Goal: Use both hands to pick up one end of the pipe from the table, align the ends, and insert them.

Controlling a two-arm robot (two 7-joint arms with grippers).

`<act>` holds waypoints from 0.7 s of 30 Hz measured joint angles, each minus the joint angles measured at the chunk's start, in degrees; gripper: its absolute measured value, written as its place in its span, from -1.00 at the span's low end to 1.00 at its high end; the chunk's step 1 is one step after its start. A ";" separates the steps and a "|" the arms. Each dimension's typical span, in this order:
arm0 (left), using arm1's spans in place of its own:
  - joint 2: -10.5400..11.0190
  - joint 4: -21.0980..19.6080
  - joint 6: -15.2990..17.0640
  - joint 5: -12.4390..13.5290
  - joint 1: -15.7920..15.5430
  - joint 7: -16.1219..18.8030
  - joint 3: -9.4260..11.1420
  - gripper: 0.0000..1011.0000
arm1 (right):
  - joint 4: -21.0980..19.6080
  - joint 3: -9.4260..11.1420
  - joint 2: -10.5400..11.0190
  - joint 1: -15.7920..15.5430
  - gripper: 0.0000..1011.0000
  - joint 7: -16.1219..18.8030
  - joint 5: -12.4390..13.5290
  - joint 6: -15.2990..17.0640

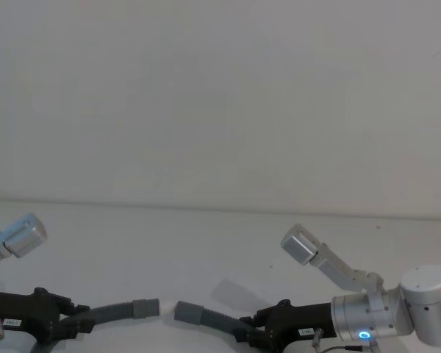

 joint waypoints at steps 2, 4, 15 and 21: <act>0.11 -0.20 0.08 -0.09 0.10 0.11 -0.01 -0.43 | 0.16 -0.04 -0.04 0.07 -0.52 -0.04 0.17 0.04; 0.19 -0.34 0.17 -0.14 0.19 0.19 -0.02 -0.43 | 0.28 -0.08 -0.06 0.14 -0.52 -0.06 0.26 0.07; 0.70 -1.18 0.56 -0.47 0.66 0.51 -0.03 -0.43 | 0.91 -0.34 -0.12 0.49 -0.52 -0.32 0.84 0.26; 0.85 -1.40 0.67 -0.58 0.76 0.58 -0.03 -0.43 | 1.31 -0.52 -0.16 0.76 -0.52 -0.39 1.16 0.36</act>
